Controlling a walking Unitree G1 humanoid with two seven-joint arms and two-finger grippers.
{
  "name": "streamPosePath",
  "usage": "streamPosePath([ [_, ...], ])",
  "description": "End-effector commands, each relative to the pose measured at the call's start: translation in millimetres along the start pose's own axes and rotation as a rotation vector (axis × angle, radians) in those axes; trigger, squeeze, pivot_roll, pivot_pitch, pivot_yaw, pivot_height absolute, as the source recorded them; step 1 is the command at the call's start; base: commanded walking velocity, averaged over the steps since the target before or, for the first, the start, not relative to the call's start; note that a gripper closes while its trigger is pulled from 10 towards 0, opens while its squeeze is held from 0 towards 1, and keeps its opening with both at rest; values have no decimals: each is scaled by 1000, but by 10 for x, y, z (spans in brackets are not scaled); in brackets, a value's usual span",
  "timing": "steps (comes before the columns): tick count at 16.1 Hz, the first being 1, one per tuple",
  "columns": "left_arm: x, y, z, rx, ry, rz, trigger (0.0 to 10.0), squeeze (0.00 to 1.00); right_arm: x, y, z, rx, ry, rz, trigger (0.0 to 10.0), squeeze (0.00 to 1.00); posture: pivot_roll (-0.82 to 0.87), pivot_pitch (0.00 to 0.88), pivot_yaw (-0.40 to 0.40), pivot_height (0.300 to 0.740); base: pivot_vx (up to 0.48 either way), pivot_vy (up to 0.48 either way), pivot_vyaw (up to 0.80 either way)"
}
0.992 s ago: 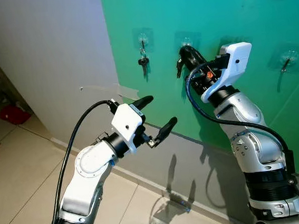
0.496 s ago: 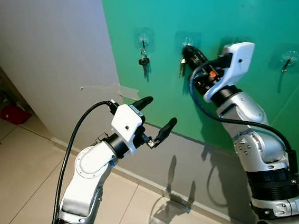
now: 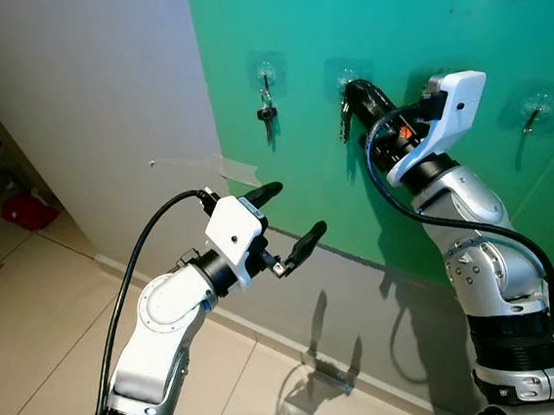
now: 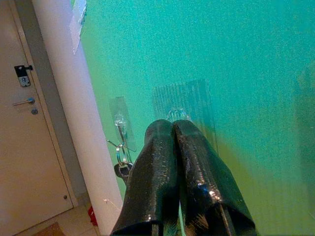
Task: Hang keys on a hook
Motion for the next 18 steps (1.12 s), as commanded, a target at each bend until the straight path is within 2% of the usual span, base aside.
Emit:
streamPosePath([
  [1, 8, 28, 3, -3, -8, -2, 10000, 0, 5, 4, -36, -6, -27, 2, 10000, 0, -13, 0, 11, 740, 0, 0, 0],
  [8, 18, 27, 12, -5, -4, 2, 10000, 0, 10, -117, -26, 4, -35, 54, 10000, 0, -9, 0, 12, 740, 0, 0, 0],
  [11, 16, 28, 15, -7, -3, 2, 10000, 0, 46, -232, -21, 58, -33, 107, 10000, 0, -8, 0, 10, 740, 0, 0, 0],
  [18, 16, 36, 18, -15, -4, -1, 10000, 0, 118, -324, -12, 91, -51, 127, 10000, 0, -7, 0, 15, 740, 0, 0, 0],
])
Point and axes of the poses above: a point about 5 cm out from each wrist's last joint towards the gripper, its own x axis pointing back from the gripper into the wrist, its own y axis along the axis of the wrist's last joint, z = x × y, the point moved 3 cm from there along -x, pointing out of the wrist towards the gripper, and after that the axes turned 1 degree about x, right-handed, at the moved point
